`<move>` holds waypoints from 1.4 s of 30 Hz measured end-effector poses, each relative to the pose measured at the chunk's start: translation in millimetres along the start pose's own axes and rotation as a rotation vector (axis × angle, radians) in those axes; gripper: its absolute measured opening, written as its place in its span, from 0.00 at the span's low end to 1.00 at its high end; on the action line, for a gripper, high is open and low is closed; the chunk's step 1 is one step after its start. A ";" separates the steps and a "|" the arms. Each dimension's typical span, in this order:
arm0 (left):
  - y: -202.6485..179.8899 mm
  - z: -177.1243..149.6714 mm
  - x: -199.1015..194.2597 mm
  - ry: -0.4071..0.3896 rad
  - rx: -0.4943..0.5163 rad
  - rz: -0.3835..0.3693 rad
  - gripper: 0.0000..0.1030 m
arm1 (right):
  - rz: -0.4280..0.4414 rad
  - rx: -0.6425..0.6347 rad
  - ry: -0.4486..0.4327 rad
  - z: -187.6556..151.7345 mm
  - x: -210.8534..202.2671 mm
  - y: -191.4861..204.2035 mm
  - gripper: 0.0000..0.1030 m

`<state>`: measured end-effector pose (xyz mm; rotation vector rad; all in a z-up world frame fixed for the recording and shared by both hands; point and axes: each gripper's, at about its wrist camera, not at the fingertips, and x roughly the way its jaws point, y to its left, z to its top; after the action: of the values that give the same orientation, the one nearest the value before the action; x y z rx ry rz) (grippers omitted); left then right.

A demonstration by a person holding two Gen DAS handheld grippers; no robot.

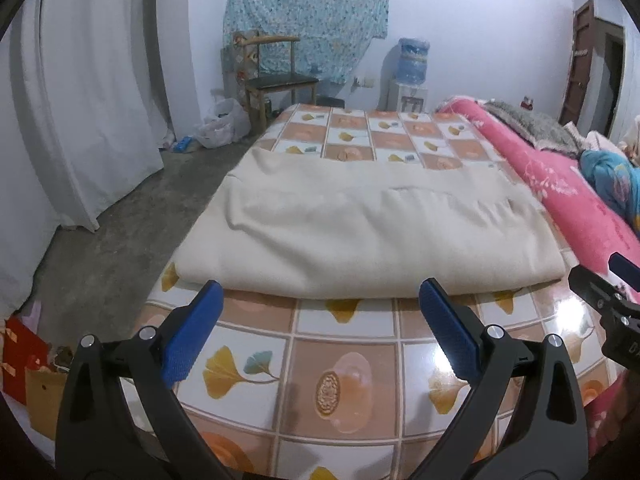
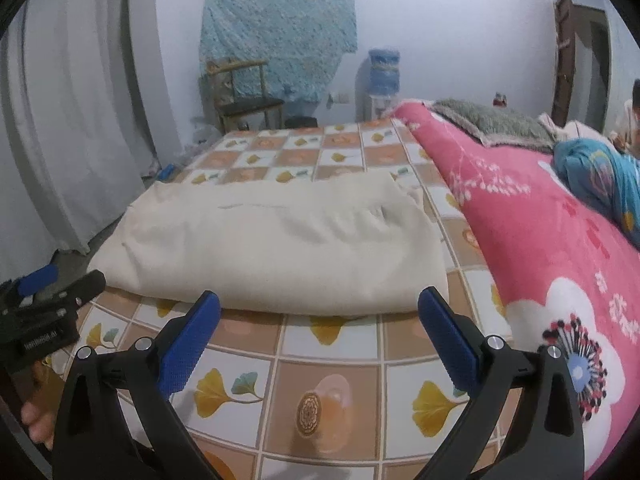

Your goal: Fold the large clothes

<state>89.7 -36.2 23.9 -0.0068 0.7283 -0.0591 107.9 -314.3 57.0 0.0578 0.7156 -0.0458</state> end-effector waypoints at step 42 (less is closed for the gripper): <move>-13.2 -12.9 23.9 0.141 0.011 -0.013 0.92 | -0.006 -0.039 0.154 -17.2 33.3 10.2 0.94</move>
<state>98.2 -50.5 -1.3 0.0037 0.8690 -0.0765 122.3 -303.7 22.5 0.0219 0.8699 -0.0332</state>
